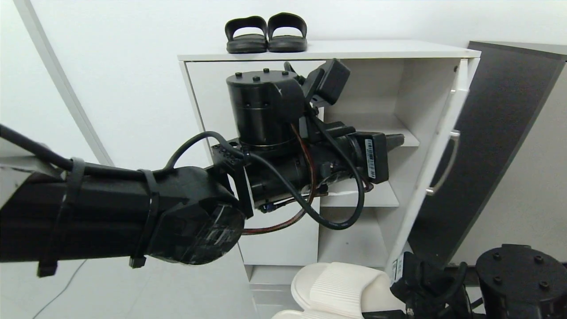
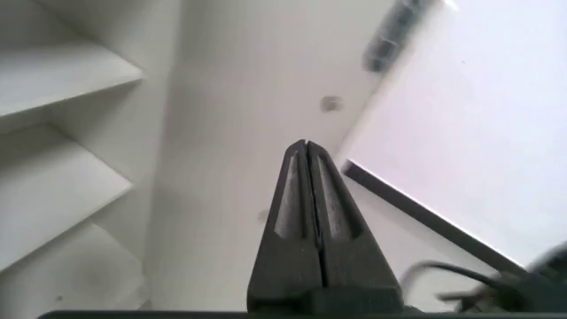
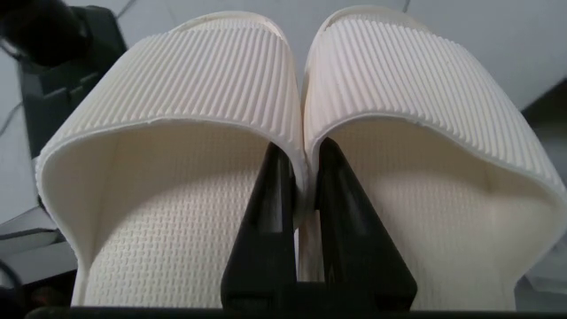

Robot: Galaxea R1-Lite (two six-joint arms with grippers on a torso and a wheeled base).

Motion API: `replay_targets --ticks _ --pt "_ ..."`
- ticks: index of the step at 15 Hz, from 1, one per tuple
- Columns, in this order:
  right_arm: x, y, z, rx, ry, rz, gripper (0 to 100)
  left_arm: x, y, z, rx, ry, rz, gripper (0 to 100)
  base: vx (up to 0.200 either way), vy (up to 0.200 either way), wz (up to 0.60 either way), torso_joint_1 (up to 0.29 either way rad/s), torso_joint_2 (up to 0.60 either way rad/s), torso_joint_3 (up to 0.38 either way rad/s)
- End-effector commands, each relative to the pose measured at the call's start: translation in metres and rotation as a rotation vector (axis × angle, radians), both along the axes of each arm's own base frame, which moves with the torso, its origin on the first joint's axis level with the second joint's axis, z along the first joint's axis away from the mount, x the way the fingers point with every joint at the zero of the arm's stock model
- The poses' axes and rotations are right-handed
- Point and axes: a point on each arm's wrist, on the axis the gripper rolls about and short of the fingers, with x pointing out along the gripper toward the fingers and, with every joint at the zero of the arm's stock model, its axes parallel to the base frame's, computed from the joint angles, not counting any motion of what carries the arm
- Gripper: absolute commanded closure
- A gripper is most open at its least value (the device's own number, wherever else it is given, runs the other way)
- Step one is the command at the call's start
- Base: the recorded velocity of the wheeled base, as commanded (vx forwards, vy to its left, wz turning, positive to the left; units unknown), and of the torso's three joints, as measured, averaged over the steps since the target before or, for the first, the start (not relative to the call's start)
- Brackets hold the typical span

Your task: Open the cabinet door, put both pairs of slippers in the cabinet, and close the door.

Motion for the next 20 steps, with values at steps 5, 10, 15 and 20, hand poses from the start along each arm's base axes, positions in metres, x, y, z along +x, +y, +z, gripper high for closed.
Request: replay_targets --ticks 5,10,15,20 --pt "0.004 0.000 0.000 0.000 0.002 -0.020 100 0.011 0.031 0.010 -0.005 -0.020 0.126 100 0.000 0.000 0.00 0.000 0.00 0.000" --pt "0.026 -0.005 0.009 0.029 -0.022 -0.155 100 -0.028 0.155 0.004 0.161 -0.004 0.593 100 0.000 0.000 0.00 0.000 0.00 0.000" --pt "0.042 0.007 0.017 0.069 -0.014 -0.345 100 -0.131 0.255 -0.016 0.159 -0.004 1.138 100 0.000 0.000 0.00 0.000 0.00 0.000" --pt "0.043 0.006 0.017 0.066 -0.024 -0.373 100 -0.233 0.289 -0.071 0.202 0.051 1.368 100 0.000 0.000 0.00 0.000 0.00 0.000"
